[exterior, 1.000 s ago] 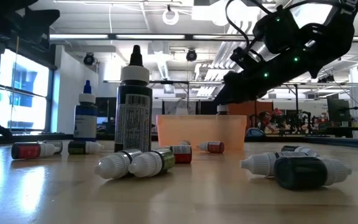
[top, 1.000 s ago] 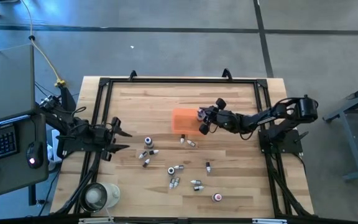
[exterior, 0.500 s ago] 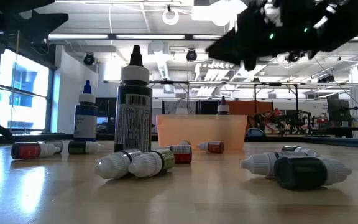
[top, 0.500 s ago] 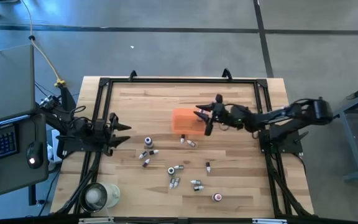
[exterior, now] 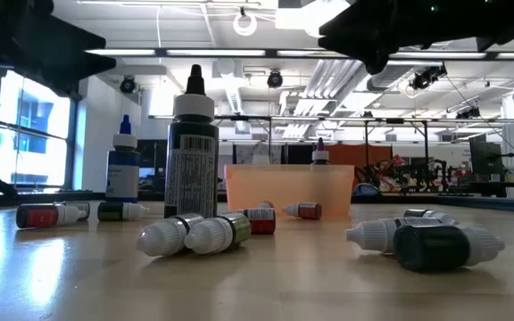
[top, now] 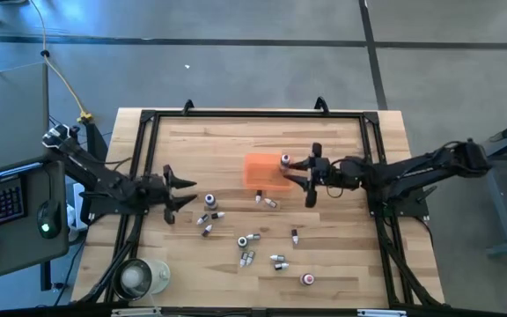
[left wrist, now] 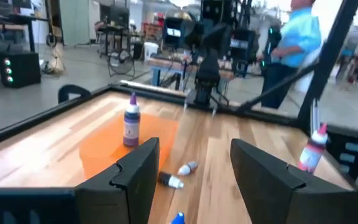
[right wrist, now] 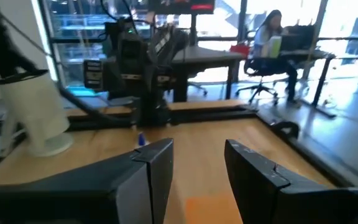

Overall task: Pick & Place food coloring
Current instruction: Put the large blue food coloring bottle into the orange bin

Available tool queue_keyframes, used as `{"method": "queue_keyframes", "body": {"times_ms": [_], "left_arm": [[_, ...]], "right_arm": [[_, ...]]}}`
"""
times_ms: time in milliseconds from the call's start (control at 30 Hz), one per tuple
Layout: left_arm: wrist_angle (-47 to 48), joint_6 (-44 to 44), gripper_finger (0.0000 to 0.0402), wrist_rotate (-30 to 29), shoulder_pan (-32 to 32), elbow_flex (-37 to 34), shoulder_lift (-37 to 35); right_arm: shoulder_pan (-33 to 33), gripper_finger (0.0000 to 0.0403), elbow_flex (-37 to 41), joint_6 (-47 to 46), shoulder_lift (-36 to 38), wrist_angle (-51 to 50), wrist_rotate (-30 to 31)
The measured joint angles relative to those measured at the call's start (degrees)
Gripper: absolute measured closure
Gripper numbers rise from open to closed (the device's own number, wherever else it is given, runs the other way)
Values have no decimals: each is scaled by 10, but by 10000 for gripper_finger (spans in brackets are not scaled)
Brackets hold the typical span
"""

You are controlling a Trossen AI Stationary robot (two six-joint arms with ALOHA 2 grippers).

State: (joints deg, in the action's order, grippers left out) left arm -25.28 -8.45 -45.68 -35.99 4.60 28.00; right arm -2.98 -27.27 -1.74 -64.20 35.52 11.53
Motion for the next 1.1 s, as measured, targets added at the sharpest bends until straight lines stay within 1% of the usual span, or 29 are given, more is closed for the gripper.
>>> {"method": "queue_keyframes", "body": {"times_ms": [133,267,400,467,567,633,700,800,900,1000,1100], "left_arm": [[-58,-3,206,5,0,0,92],[-86,-15,206,-10,0,0,166],[-117,-16,206,-50,1,0,215],[-126,-23,206,-53,13,6,226],[-116,-24,206,2,52,29,227],[-84,-24,206,45,81,43,228],[-47,-32,206,67,107,57,237],[-1,-67,206,87,135,64,249],[10,-102,206,131,143,65,248],[29,-126,206,140,142,65,257],[48,-133,206,134,142,65,259]], "right_arm": [[-14,265,0,-12,0,-9,0],[-23,265,0,-12,0,-9,0],[-24,265,0,-10,0,-8,10],[-24,265,0,-10,0,-8,21],[-24,265,0,-10,0,-8,30],[-24,265,0,-9,0,-8,31],[-24,265,0,-8,0,-8,31],[-24,265,0,-9,0,-10,31],[-24,265,0,-11,0,-20,31],[-24,265,0,-10,0,-27,31],[-24,265,0,-10,0,-31,31]]}}
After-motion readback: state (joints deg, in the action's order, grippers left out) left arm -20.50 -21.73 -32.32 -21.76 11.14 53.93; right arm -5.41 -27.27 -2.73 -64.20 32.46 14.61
